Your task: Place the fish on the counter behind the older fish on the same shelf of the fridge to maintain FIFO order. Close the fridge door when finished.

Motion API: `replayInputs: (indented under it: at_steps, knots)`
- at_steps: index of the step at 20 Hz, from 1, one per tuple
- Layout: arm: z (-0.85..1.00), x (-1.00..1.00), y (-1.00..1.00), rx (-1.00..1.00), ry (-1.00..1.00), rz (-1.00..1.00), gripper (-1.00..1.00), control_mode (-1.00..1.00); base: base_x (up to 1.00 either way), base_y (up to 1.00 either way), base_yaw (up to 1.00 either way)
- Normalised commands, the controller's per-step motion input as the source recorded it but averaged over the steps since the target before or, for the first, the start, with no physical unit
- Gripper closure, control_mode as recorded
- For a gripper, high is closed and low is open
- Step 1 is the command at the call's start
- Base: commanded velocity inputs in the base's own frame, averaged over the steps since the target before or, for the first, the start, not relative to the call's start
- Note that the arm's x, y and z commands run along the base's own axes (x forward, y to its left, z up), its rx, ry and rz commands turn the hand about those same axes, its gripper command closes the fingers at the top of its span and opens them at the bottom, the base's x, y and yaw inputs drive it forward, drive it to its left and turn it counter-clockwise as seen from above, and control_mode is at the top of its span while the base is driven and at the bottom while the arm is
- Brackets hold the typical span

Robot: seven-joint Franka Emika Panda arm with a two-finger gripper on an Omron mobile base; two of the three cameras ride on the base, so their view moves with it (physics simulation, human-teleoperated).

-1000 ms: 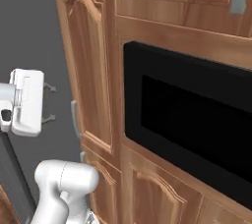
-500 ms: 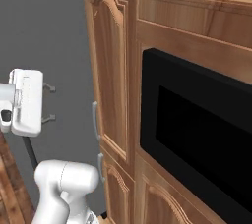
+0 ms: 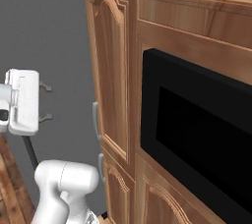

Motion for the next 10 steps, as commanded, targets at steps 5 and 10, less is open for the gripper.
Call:
replayInputs:
  at_steps: [5,10]
  knots:
    - [-0.13,0.42,0.88,0.00,-0.01,0.11,-1.00,-1.00,0.00,0.00,0.00]
    - [0.00,0.54,0.75,0.00,-0.03,0.02,-1.00,-1.00,0.00,0.00,0.00]
